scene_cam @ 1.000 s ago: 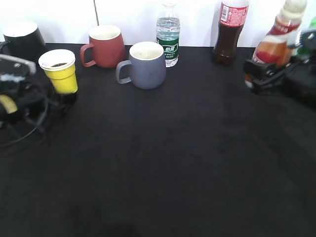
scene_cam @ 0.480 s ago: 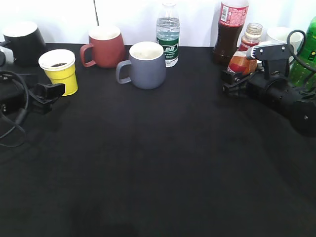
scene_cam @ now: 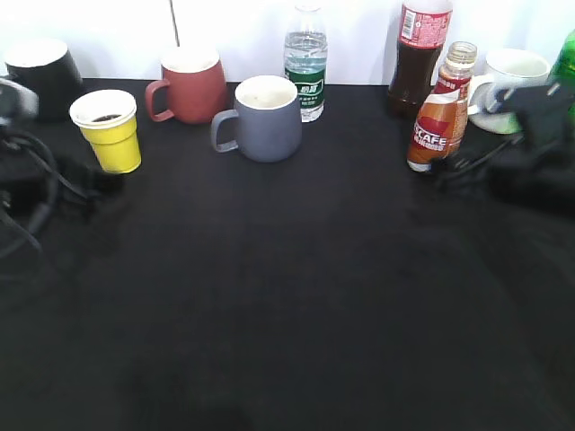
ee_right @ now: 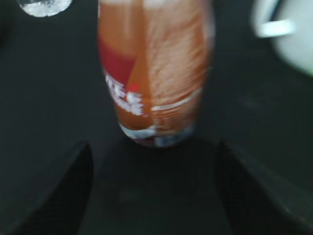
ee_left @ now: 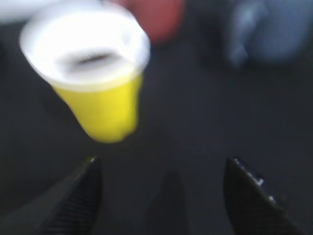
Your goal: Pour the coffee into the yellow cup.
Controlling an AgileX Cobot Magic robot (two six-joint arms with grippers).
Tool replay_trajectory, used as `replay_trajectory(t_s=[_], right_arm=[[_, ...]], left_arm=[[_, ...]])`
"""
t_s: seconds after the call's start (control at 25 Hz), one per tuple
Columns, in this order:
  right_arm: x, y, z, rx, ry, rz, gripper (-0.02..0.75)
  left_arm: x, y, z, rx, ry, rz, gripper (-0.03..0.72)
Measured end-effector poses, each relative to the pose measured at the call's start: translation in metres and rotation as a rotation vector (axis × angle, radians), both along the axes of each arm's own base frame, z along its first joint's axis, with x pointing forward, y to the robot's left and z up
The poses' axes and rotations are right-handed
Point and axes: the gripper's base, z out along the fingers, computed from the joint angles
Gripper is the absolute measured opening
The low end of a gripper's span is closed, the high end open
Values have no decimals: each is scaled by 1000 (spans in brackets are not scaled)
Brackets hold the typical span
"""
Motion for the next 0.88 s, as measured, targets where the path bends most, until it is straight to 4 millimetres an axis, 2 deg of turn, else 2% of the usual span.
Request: replay_trajectory(t_s=[0.08, 0.16, 0.24, 0.32, 0.4, 0.44, 0.52, 0.56, 0.6, 0.72, 0.8, 0.88], right_arm=[[-10, -6, 23, -51, 99, -25, 595], [-17, -11, 47, -102, 216, -60, 594], [-28, -13, 81, -113, 212, -70, 592], [-53, -6, 117, -103, 139, -33, 591], [-76, -2, 138, -102, 112, -2, 591], [-100, -5, 154, -102, 116, 8, 591], [-135, -16, 171, -75, 140, -8, 591], [-153, -22, 178, -59, 144, -13, 591], [-177, -31, 184, -41, 123, -17, 590], [-241, -54, 176, -41, 93, -14, 590], [-283, -69, 169, -18, 35, -17, 590], [-307, -79, 155, -6, -7, -22, 590]], left_arm=[[-10, -10, 6, 59, 141, 59, 565], [-18, -20, 23, 112, 265, 115, 530], [-32, -28, 50, 108, 302, 127, 517], [-58, -31, 81, 84, 239, 81, 512], [-85, -18, 114, 34, 145, 70, 512], [-101, -7, 129, 41, 96, 59, 512], [-138, 18, 152, 62, -2, 36, 512], [-155, 28, 157, 66, -14, 22, 512], [-173, 37, 160, 63, -21, -3, 510], [-221, 60, 160, 1, -44, -57, 508], [-241, 70, 155, 14, -43, -83, 508], [-251, 76, 148, 19, -59, -98, 508]])
